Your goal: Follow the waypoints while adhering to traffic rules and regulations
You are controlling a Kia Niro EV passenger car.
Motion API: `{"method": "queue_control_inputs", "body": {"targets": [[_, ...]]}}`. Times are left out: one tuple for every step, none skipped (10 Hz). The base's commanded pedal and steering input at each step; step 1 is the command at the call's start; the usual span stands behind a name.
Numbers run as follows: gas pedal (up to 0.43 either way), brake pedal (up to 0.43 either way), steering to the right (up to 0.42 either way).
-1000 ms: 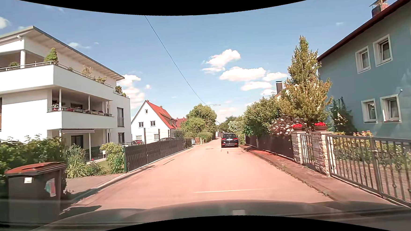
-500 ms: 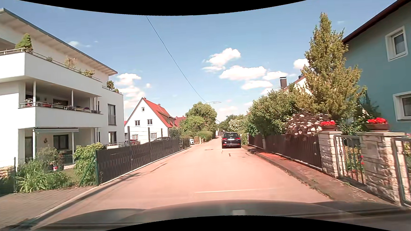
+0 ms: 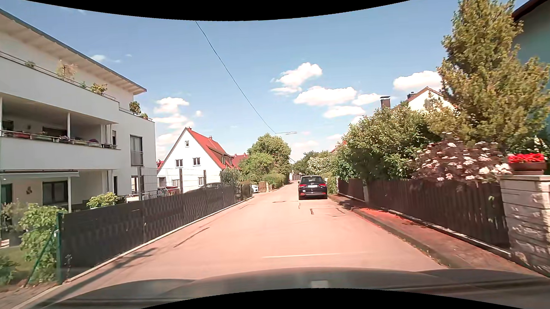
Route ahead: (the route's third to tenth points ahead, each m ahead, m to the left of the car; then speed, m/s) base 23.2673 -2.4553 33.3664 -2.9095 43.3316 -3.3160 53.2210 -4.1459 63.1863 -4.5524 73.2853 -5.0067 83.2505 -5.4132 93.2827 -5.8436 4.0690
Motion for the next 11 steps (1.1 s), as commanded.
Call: {"method": "queue_control_inputs", "body": {"targets": [[0.0,0.0,-0.02],[0.0,0.0,-0.029],[0.0,0.0,-0.031],[0.0,0.0,-0.038],[0.0,0.0,-0.038],[0.0,0.0,-0.04],[0.0,0.0,-0.043],[0.0,0.0,-0.053],[0.0,0.0,-0.062],[0.0,0.0,-0.073],[0.0,0.0,-0.083]]}}
